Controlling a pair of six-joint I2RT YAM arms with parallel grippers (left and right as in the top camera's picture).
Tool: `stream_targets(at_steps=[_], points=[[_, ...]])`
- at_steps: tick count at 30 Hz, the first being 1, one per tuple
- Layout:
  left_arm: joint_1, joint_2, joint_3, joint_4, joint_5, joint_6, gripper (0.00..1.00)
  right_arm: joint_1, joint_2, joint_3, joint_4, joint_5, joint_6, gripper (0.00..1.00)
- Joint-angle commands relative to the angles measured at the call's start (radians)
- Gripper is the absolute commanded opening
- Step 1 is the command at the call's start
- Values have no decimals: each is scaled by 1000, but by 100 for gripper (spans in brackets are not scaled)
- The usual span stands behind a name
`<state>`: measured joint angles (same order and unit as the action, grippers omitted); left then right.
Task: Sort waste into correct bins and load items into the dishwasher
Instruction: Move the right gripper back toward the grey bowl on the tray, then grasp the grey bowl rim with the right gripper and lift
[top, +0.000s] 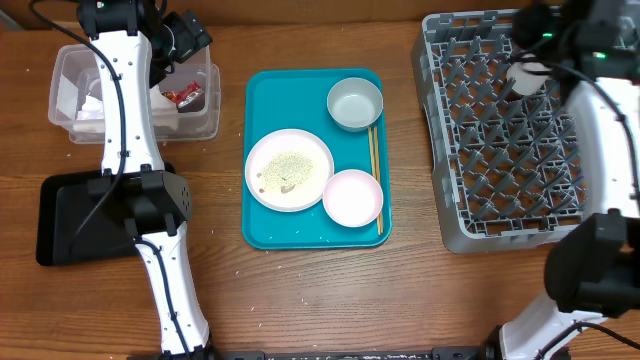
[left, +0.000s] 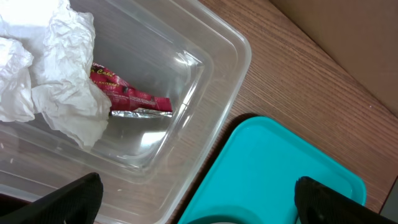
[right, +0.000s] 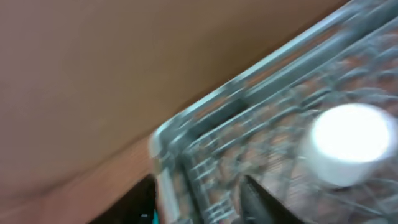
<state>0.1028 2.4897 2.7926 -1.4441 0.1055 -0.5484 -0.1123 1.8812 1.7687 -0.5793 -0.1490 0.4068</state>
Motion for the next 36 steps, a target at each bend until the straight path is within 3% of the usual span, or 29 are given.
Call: stream_targets(at_steps=[1,10,18,23,36], points=[[0,-21,4,1,6,-5,100,101,-6,0,-19,-113,-103,55],[0,-21,4,1,6,-6,100,388,28,-3,-55,30,-293,79],[0,-21,4,1,6,-6,100,529,179,-3,-16,89,-387,83],[0,-21,4,1,6,-6,100,575,245,-3,-18,88,-423,83],[0,-21,4,1,6,-6,100,647,371,-3,21,211,-468,60]])
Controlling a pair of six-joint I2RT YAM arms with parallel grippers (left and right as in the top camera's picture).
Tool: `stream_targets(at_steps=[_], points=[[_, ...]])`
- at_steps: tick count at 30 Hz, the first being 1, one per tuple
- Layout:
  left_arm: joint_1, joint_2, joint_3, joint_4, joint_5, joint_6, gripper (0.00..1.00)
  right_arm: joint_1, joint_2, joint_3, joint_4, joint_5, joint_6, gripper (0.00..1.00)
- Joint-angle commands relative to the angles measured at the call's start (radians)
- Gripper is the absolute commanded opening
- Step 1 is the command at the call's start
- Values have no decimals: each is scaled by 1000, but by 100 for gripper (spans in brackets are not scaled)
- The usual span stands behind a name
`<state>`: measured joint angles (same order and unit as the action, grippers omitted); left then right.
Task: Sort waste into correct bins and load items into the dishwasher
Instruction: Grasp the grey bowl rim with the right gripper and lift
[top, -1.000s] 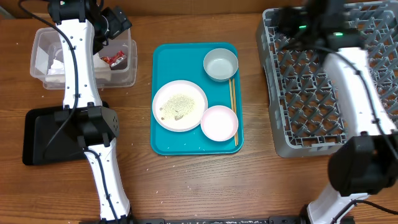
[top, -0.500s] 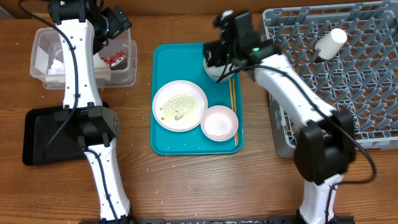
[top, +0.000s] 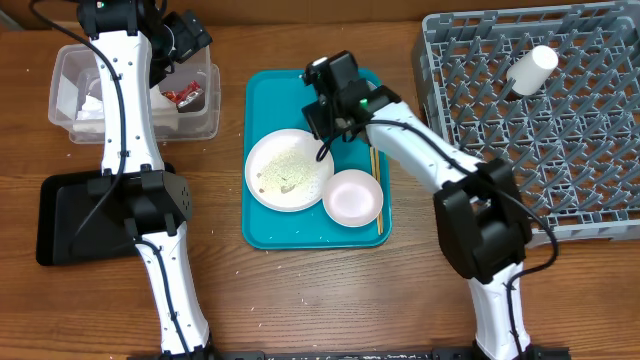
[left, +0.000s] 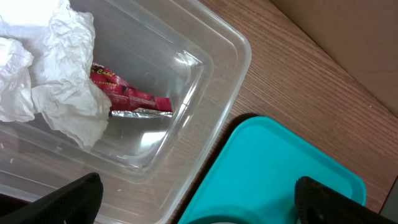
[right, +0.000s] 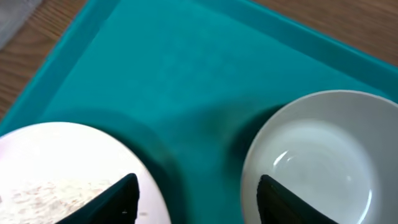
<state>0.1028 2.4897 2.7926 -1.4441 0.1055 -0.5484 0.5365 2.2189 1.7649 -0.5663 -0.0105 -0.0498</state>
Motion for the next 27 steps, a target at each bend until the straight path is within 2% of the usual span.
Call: stream_targets(at_steps=[1,9,19,27], points=[[0,-21,4,1,6,-6,100,-2,35,1,8,84,-11,59],[0,-21,4,1,6,-5,100,-11,39,1,15,103,-16,56],[0,-21,4,1,6,-6,100,-14,39,1,-29,95,-22,26],[0,-21,4,1,6,-6,100,-14,39,2,-43,84,-21,10]])
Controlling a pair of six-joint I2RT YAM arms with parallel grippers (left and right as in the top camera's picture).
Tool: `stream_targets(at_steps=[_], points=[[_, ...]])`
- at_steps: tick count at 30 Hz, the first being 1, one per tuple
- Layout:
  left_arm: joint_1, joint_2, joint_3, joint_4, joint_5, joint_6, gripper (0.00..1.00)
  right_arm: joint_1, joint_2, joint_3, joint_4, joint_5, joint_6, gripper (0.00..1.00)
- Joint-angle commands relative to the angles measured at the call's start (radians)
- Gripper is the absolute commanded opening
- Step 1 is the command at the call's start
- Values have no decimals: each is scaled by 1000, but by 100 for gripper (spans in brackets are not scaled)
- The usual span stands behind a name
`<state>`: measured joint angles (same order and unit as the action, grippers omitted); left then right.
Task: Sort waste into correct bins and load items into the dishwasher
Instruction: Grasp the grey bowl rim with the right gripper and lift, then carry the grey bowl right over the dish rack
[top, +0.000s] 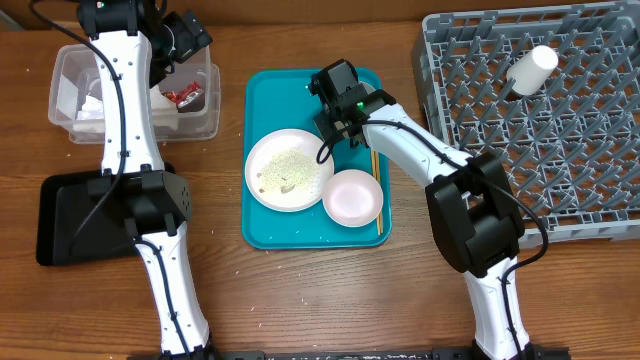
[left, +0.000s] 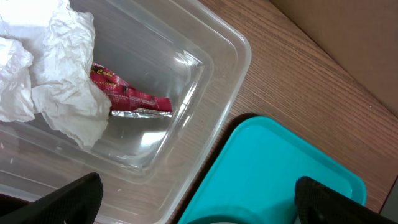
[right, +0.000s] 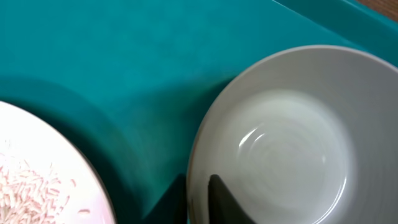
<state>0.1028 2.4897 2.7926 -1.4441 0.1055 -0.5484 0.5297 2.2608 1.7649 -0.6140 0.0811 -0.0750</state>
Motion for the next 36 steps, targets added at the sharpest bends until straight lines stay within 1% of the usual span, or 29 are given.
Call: stream_targets(at_steps=[1,5,9,15,21,24,26,29,33,36], points=[[0,-21,4,1,6,-6,100,-7,-3,2,6,-8,4,8],[0,-21,4,1,6,-6,100,-7,-5,22,3,-8,35,4],[0,-21,4,1,6,-6,100,-7,-27,79,-10,-8,61,4],[0,-21,4,1,6,-6,100,-25,-95,225,-67,-6,100,4],[0,-21,4,1,6,-5,100,-122,-142,386,-132,-6,203,4],[0,-21,4,1,6,-6,100,-215,-155,435,-178,-18,302,4],[0,-21,4,1,6,-6,100,-296,-161,454,-226,-100,370,4],[0,-21,4,1,6,-6,100,-428,-165,455,-293,-322,436,4],[0,-21,4,1,6,-6,100,-619,-165,455,-401,-600,441,4],[0,-21,4,1,6,-6,100,-737,-165,453,-465,-682,441,4]])
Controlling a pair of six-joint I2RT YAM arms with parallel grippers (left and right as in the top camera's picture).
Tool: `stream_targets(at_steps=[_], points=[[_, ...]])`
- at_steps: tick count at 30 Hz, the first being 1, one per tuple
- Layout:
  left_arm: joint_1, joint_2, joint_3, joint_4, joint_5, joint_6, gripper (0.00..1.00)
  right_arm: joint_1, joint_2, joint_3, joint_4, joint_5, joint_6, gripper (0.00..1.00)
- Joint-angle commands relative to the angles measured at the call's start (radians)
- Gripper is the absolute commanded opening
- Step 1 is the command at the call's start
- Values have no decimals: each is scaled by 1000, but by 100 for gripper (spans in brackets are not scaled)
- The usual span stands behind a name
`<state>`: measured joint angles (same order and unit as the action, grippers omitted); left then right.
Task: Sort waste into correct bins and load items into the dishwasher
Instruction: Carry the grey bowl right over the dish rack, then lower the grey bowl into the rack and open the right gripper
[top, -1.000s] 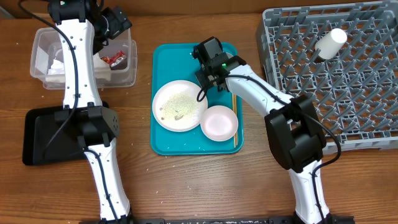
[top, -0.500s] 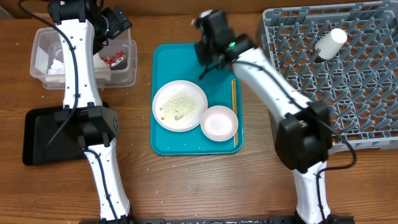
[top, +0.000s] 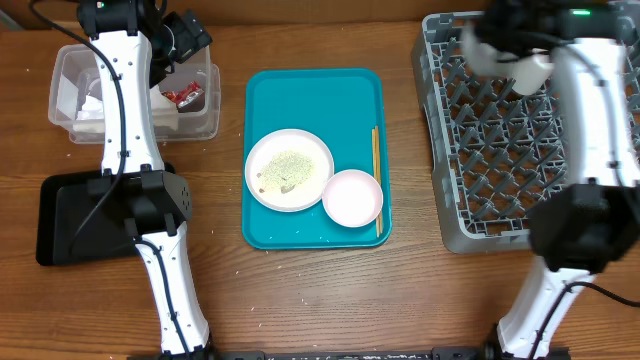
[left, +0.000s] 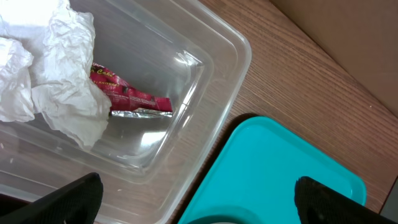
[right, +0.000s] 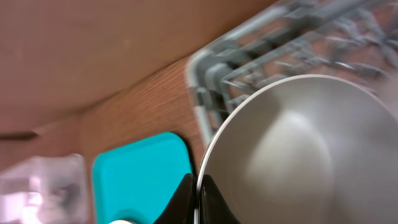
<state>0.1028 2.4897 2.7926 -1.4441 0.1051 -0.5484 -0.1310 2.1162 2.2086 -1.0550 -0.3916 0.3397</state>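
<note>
My right gripper (right: 199, 188) is shut on the rim of the grey bowl (right: 292, 143), one finger on each side of the rim. From overhead the bowl (top: 488, 47) shows blurred above the far left corner of the grey dish rack (top: 500, 190). A white cup (top: 530, 68) lies in the rack. On the teal tray (top: 300, 90) sit a white plate with rice (top: 289, 170), a pink bowl (top: 352, 197) and chopsticks (top: 376, 180). My left gripper (left: 198, 196) is open and holds nothing, over the edge of the clear bin (left: 205, 74).
The clear bin (top: 200, 120) holds crumpled white tissue (left: 50, 81) and a red wrapper (left: 130, 99). A black bin (top: 60, 215) stands at the left, below the clear one. A cardboard wall runs along the table's far edge.
The grey bowl is off the tray and in my right gripper, which went from the tray's far right corner to the rack's far left corner. The left arm has not moved.
My right gripper was first over the rack near the white cup, with the grey bowl on the tray. Then it was open above the tray beside that bowl, then at the bowl's rim. Now it holds the bowl over the rack.
</note>
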Motion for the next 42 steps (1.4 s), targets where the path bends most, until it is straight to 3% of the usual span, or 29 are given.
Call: stream_targets(at_steps=[1,9,13,21,27,42], points=[[0,-21,4,1,7,-6,100,-111,-20,6,-44,-229,27,4],[0,-21,4,1,7,-6,100,-309,-20,-58,-189,-514,-134,4],[0,-21,4,1,7,-6,100,-350,-20,-121,-142,-684,-179,4],[0,-21,4,1,7,-6,100,-374,-18,-309,-5,-981,-113,4],[0,-21,4,1,7,-6,100,-383,-18,-437,104,-945,3,4],[0,-21,4,1,7,-6,100,-423,-18,-448,130,-747,10,4]])
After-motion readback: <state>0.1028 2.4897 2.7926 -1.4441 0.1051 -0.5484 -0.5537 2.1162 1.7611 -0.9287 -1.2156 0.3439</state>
